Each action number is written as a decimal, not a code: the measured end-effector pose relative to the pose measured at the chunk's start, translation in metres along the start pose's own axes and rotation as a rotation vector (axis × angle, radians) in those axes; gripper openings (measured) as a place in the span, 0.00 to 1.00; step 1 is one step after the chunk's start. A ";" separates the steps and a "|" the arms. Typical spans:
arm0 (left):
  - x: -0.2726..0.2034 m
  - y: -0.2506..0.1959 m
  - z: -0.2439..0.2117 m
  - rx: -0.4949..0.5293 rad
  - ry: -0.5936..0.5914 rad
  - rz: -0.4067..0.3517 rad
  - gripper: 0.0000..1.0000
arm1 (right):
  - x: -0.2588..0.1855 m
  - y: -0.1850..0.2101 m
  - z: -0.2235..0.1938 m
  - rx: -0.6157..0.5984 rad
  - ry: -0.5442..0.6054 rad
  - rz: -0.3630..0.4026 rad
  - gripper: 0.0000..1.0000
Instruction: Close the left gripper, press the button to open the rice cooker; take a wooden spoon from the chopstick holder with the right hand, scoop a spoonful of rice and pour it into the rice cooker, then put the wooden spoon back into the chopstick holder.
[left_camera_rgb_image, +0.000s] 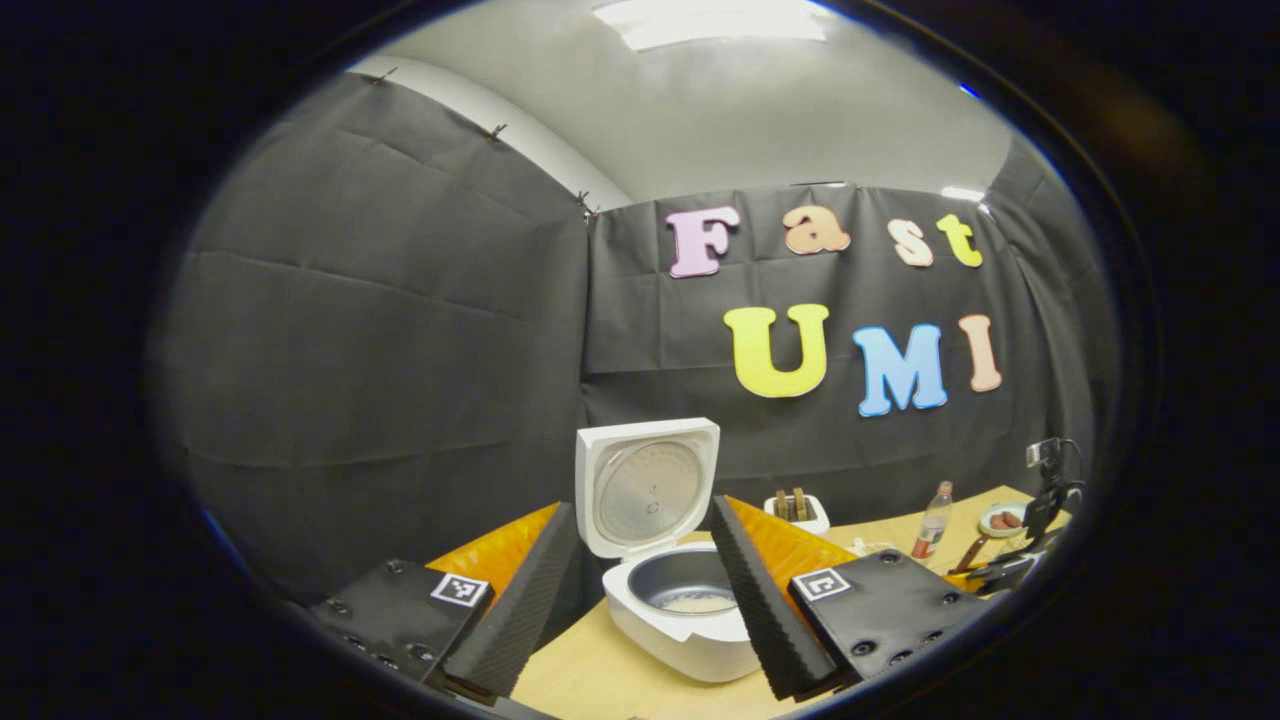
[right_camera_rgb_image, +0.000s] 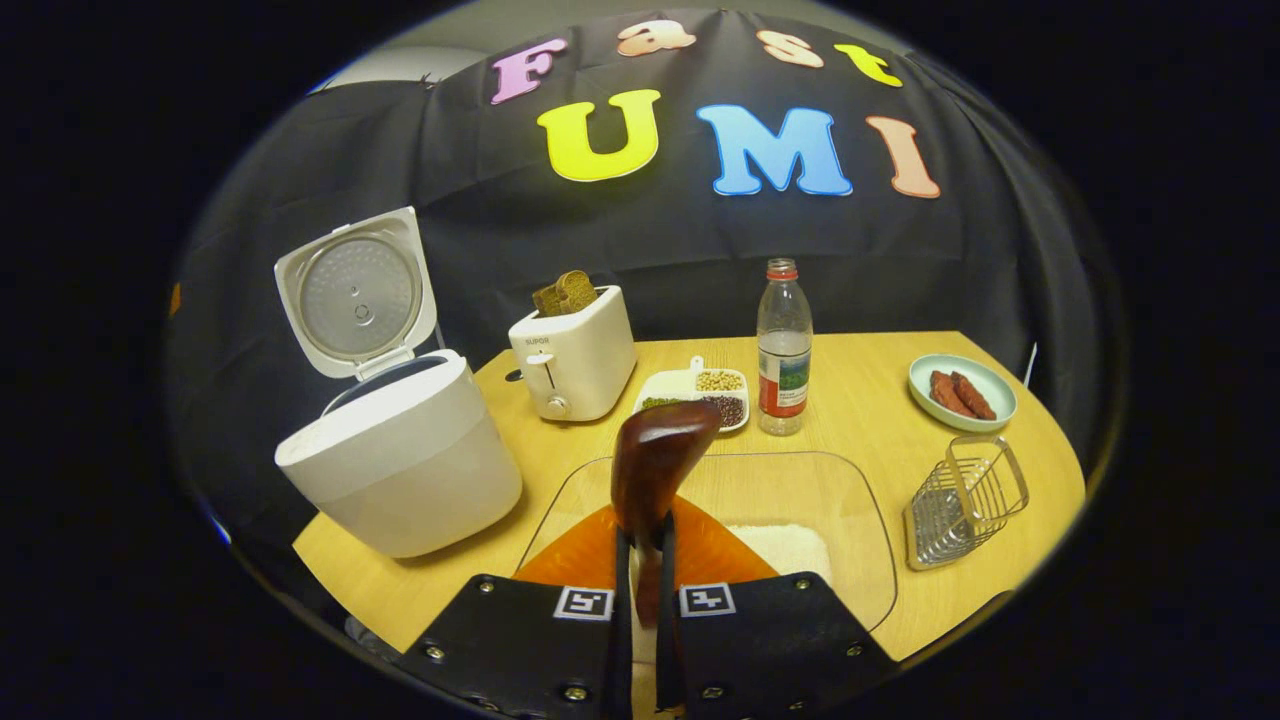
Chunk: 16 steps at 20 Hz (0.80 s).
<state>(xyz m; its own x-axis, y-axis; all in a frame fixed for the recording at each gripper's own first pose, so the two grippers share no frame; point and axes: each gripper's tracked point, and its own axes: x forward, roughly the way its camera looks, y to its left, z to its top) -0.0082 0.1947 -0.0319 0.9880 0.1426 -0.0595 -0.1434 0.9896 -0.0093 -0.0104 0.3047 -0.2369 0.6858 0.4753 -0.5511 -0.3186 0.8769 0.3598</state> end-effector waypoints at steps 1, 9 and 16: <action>-0.002 -0.001 0.001 0.002 -0.003 -0.003 0.94 | 0.001 -0.001 -0.001 0.065 0.010 0.016 0.10; -0.002 -0.007 0.005 0.019 -0.006 -0.007 0.94 | 0.006 -0.063 0.009 0.527 0.042 0.021 0.10; -0.001 -0.020 0.007 0.002 -0.006 -0.023 0.94 | -0.008 -0.080 0.045 0.808 -0.022 0.134 0.10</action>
<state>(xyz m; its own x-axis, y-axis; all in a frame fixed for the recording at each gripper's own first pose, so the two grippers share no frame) -0.0054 0.1748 -0.0242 0.9914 0.1196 -0.0537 -0.1202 0.9927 -0.0081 0.0391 0.2273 -0.2278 0.6907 0.5634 -0.4534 0.1654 0.4872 0.8575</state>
